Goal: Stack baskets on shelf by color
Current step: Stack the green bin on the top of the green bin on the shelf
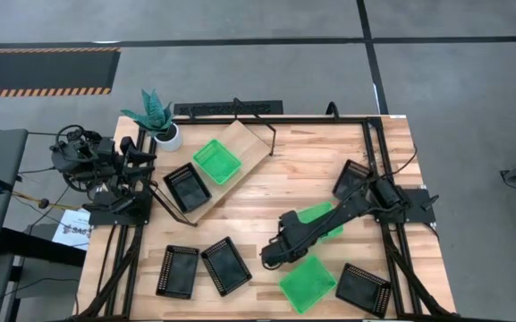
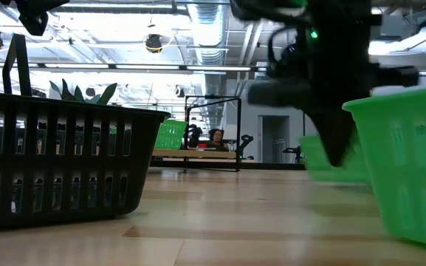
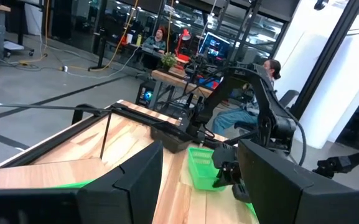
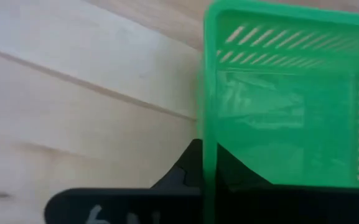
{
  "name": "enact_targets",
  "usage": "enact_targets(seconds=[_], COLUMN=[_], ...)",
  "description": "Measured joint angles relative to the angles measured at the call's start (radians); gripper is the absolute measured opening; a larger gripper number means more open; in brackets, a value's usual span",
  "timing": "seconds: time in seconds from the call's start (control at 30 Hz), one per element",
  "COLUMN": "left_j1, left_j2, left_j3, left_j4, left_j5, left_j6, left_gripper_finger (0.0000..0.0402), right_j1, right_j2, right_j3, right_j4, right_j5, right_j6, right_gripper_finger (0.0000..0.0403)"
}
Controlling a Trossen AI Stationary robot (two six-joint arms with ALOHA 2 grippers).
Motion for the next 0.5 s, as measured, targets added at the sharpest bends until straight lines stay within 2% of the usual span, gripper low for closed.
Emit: enact_targets(seconds=[0.13,0.2,0.27,0.37,0.5], left_j1=[0.000,0.000,0.000,0.000,0.000], left_j2=[0.000,0.000,0.000,0.000,0.000], left_j3=[0.000,0.000,0.000,0.000,0.000], left_j4=[0.000,0.000,0.000,0.000,0.000], left_j5=[-0.001,-0.001,-0.015,-0.037,-0.047], left_j6=[0.000,0.000,0.000,0.001,0.000], left_gripper_finger=[0.0198,0.0198,0.0198,0.0198,0.0198], right_j1=[-0.010,-0.019,-0.031,-0.057,-0.116], right_j2=[-0.029,-0.038,-0.040,-0.048,-0.045], right_j3=[0.072,0.128,0.191,0.268,0.309], right_j4=[0.027,0.047,0.055,0.115,0.270], right_j5=[0.091,0.159,0.229,0.324,0.366], right_j6=[-0.128,-0.276,-0.512,-0.983,-1.589], right_gripper_finger=[0.0007,0.0008,0.0006,0.0005,0.0005])
